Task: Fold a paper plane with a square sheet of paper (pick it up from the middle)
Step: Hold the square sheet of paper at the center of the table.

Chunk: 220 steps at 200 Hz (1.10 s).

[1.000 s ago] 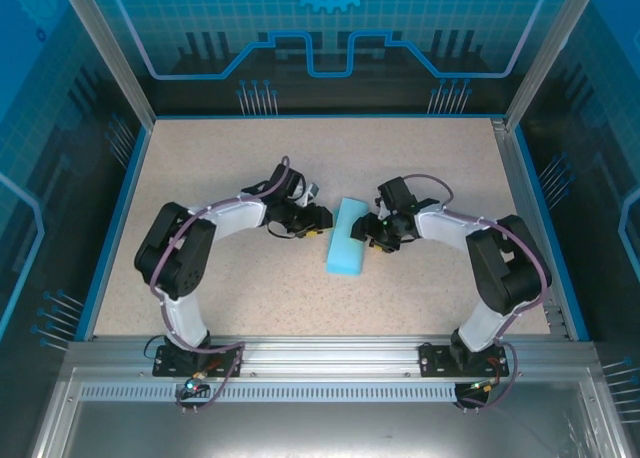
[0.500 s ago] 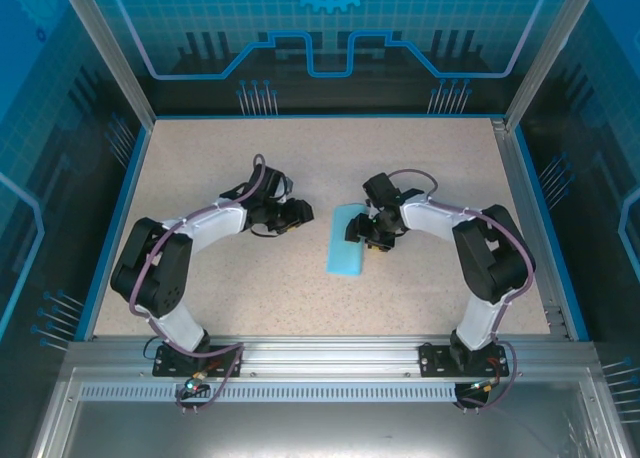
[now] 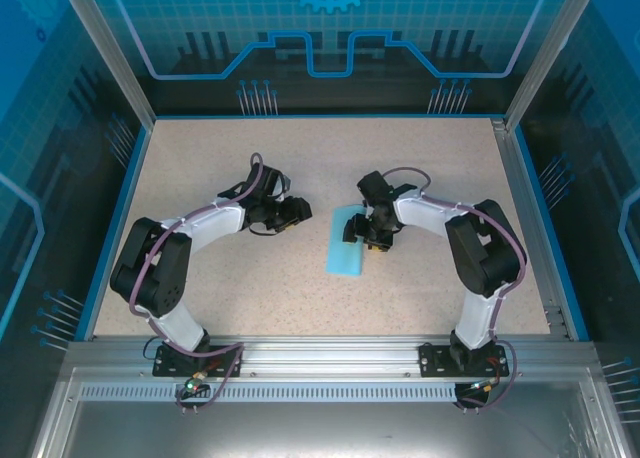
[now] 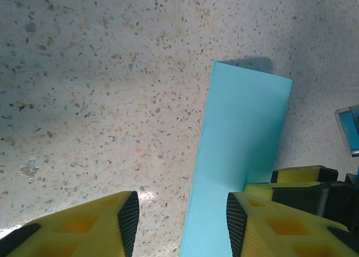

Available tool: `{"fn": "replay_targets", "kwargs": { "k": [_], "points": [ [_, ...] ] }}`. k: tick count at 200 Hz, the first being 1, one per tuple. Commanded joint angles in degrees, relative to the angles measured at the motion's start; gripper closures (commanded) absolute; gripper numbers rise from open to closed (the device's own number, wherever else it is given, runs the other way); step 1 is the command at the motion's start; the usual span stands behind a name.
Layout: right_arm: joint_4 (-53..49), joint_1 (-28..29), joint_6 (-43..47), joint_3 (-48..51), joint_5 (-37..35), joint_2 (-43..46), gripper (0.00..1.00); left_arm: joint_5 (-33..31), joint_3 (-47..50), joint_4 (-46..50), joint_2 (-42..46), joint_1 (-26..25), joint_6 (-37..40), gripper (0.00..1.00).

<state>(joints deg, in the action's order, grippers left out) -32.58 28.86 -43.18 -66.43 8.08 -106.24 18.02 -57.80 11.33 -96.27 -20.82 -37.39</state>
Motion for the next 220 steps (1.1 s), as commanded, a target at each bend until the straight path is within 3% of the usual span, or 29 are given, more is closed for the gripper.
{"fn": "replay_targets", "kwargs": {
  "k": [1,180,220],
  "points": [
    [-3.11,0.80,1.19,-1.14,-1.96,-2.00,0.33,1.49,0.14,-0.17,-0.01,0.30,0.40,0.52],
    [-6.73,0.76,-1.18,-2.47,-5.26,-4.99,0.33,3.31,-0.03,-0.14,-1.06,0.26,1.00,0.52],
    [-6.90,0.76,-1.22,-2.30,-5.70,-5.26,0.33,7.05,-0.34,-2.57,-1.94,0.21,1.00,0.58]
  ]
}}
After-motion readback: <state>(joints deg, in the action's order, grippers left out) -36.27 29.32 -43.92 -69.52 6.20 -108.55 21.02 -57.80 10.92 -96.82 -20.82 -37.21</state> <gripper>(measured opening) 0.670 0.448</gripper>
